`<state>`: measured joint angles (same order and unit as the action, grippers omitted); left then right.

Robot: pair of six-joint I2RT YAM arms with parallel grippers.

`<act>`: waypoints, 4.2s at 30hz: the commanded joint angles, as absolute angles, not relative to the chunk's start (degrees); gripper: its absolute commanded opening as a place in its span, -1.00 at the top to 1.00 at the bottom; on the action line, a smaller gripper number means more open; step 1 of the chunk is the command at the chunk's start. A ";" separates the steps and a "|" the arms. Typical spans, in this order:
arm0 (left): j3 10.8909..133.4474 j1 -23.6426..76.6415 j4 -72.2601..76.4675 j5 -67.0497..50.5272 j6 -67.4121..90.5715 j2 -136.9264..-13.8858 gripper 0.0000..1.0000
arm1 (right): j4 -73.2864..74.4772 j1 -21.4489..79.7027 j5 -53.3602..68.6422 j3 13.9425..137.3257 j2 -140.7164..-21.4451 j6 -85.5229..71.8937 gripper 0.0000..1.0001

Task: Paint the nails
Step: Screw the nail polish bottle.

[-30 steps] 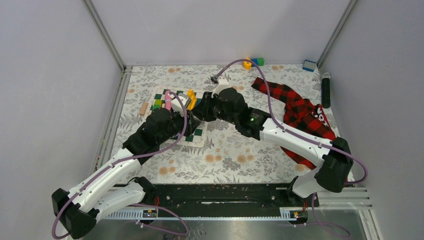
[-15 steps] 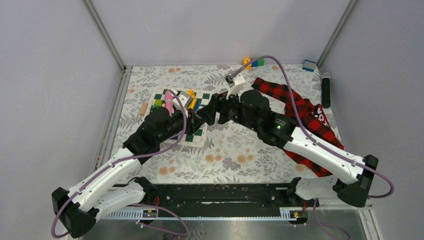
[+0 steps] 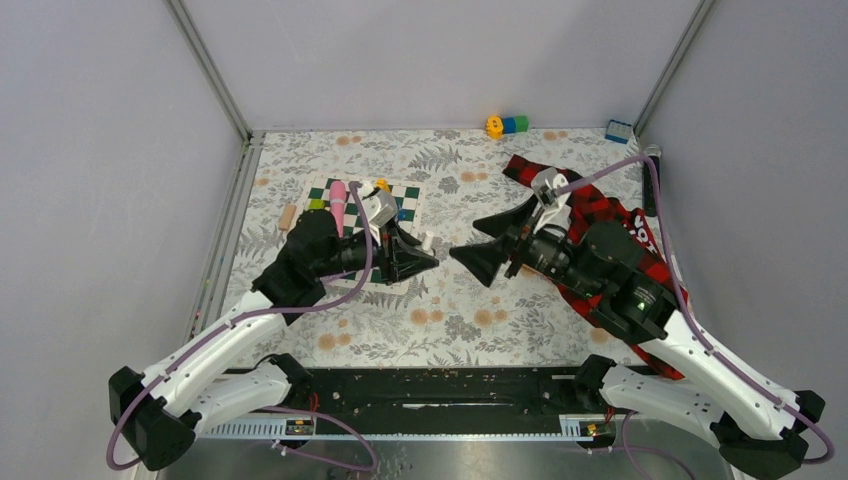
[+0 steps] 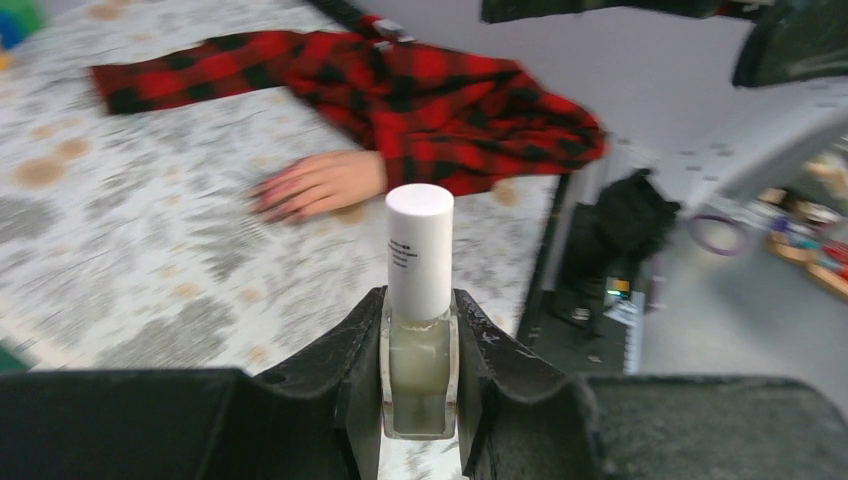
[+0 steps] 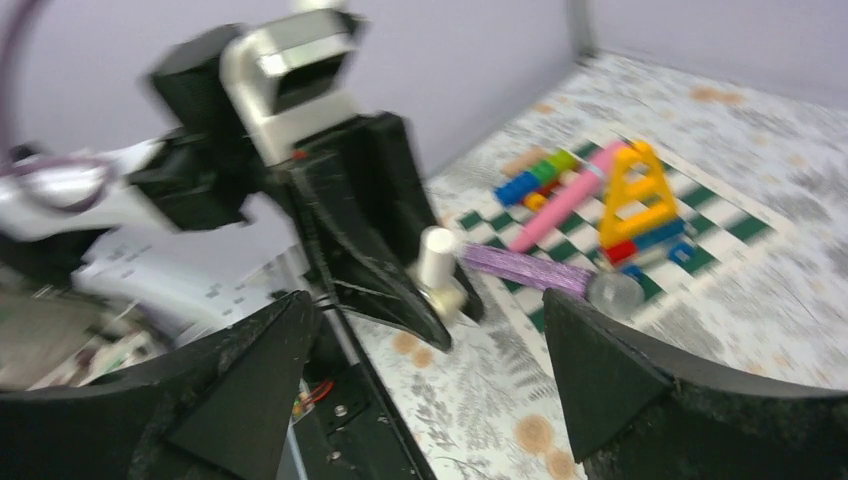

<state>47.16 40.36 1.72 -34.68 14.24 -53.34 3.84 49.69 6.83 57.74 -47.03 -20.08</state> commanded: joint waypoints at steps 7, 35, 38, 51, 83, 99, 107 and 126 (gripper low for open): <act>46.86 41.71 40.50 -66.26 42.00 -57.82 1.00 | -17.85 49.04 33.30 53.34 -44.49 -19.03 -0.82; 48.34 44.08 36.63 -69.92 39.99 -57.73 1.00 | -33.83 49.00 49.99 56.48 -55.55 -30.89 -0.35; 48.33 44.08 36.73 -69.81 39.99 -57.74 1.00 | -34.27 49.12 51.07 56.54 -56.24 -31.93 -0.30; 48.30 44.04 36.66 -69.36 39.90 -57.49 1.00 | -30.40 49.20 51.22 56.58 -57.49 -30.18 -0.14; 46.96 38.40 10.40 -31.53 20.57 -48.43 1.00 | -12.82 56.20 25.37 57.56 -62.36 -26.24 1.00; 46.01 38.29 1.74 -7.38 10.51 -47.54 1.00 | -0.60 63.35 -0.78 67.65 -77.53 -38.60 1.00; 47.45 39.26 0.36 -12.35 6.75 -48.59 1.00 | 4.55 63.64 -5.63 70.81 -73.94 -29.76 0.17; 50.65 39.88 2.21 -38.69 9.02 -49.49 1.00 | 7.17 52.54 -4.89 67.92 -56.73 -14.37 -0.88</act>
<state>46.74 39.64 -2.90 -28.10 8.10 -50.52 7.35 57.49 -14.44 68.38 -59.94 -18.52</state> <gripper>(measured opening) 0.261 0.929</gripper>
